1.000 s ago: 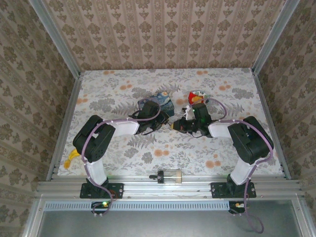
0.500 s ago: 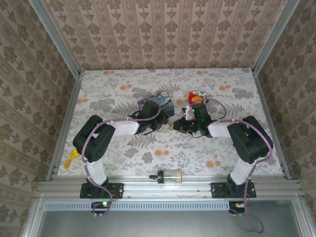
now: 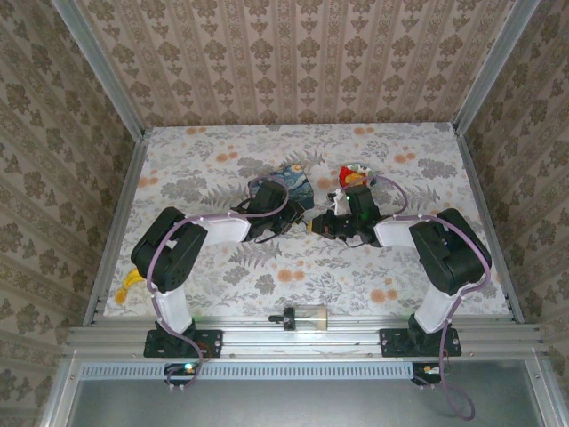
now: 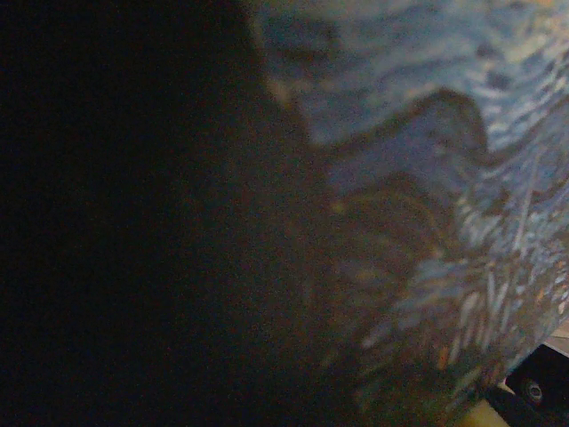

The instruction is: Unlock the padlock with the key

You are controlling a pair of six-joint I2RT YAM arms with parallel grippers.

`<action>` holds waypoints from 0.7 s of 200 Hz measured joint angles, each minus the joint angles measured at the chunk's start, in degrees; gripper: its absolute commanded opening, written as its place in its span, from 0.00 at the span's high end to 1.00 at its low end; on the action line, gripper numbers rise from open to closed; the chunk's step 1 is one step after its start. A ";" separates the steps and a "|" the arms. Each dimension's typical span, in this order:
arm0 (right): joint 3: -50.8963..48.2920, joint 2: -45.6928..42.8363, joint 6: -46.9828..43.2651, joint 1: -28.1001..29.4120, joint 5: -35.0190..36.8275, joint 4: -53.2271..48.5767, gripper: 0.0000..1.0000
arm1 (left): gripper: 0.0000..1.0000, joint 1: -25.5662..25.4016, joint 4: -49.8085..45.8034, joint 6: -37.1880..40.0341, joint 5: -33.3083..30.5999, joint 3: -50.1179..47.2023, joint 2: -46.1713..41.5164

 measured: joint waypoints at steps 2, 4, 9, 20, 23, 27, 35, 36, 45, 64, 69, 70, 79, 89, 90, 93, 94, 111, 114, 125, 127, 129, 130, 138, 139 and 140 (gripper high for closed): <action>0.00 0.00 0.00 0.00 0.00 0.00 1.00 | 1.00 0.00 0.00 0.00 0.00 0.00 0.00; 0.00 0.00 0.00 0.02 0.00 0.00 1.00 | 1.00 0.00 0.00 0.00 0.00 0.00 0.00; 0.00 0.02 0.02 0.02 0.00 0.00 1.00 | 1.00 0.00 0.00 0.00 0.00 0.02 0.00; 0.02 0.13 0.02 0.07 0.00 0.00 1.00 | 1.00 0.00 -0.02 0.00 0.02 0.04 0.02; 0.07 0.17 0.02 0.09 0.00 0.00 1.00 | 1.00 0.00 -0.02 0.00 0.02 0.04 0.02; 0.13 0.26 0.02 0.11 0.00 0.00 1.00 | 1.00 0.00 -0.02 0.00 0.02 0.04 0.02; 0.33 0.37 0.02 0.11 0.02 0.02 1.00 | 1.00 0.00 -0.02 0.02 0.04 0.04 0.02; 0.35 0.39 0.02 0.11 0.02 0.02 1.00 | 1.00 0.00 -0.04 0.00 0.04 0.04 0.02; 0.55 0.57 0.02 0.15 0.02 0.02 1.00 | 1.00 0.00 -0.04 0.00 0.04 0.04 0.02; 0.68 0.92 0.22 0.17 -0.02 0.02 1.00 | 1.00 0.00 -0.04 0.02 0.02 0.07 0.02; 0.74 1.03 0.22 0.22 -0.04 0.02 1.00 | 1.00 0.00 -0.02 0.02 0.02 0.07 0.04; 0.76 1.05 0.24 0.22 -0.07 0.00 1.00 | 1.00 0.00 -0.02 0.02 0.02 0.07 0.04; 0.87 1.22 0.37 0.26 -0.13 0.00 1.00 | 1.00 0.00 -0.02 0.02 0.00 0.09 0.04; 0.92 1.31 0.42 0.33 -0.17 0.00 1.00 | 1.00 0.00 -0.04 0.02 -0.02 0.11 0.07; 0.92 1.33 0.44 0.33 -0.20 0.00 1.00 | 1.00 0.00 -0.04 0.02 -0.02 0.11 0.07; 0.94 1.33 0.44 0.33 -0.20 -0.02 1.00 | 1.00 0.00 -0.04 0.02 -0.02 0.11 0.07; 0.94 1.36 0.44 0.33 -0.20 -0.02 1.00 | 1.00 0.00 -0.04 0.02 -0.02 0.11 0.07; 1.18 1.38 0.35 0.48 0.00 -0.63 1.00 | 1.00 0.00 -0.11 0.04 -0.04 0.24 0.15; 1.29 1.38 0.33 0.48 0.07 -0.90 1.00 | 1.00 0.00 -0.17 0.04 -0.04 0.31 0.15; 1.53 1.38 -0.24 0.55 0.42 -1.53 1.00 | 1.00 0.00 -0.42 0.04 -0.04 0.42 0.17; 1.62 1.38 -0.42 0.59 0.57 -1.75 1.00 | 1.00 0.00 -0.48 0.04 -0.04 0.44 0.17; 1.68 1.38 -0.48 0.61 0.66 -1.88 1.00 | 1.00 0.00 -0.50 0.02 -0.04 0.44 0.17; 1.70 1.38 -0.48 0.63 0.68 -1.95 1.00 | 1.00 0.00 -0.52 0.04 -0.04 0.44 0.17; 2.05 1.38 -1.03 0.81 1.25 -2.75 1.00 | 1.00 0.00 -0.74 0.04 -0.04 0.57 0.17; 2.14 1.38 -1.20 0.87 1.38 -2.93 1.00 | 1.00 0.00 -0.79 0.04 -0.04 0.59 0.17; 2.19 1.38 -1.27 0.87 1.44 -3.02 1.00 | 1.00 0.00 -0.87 0.04 -0.04 0.63 0.20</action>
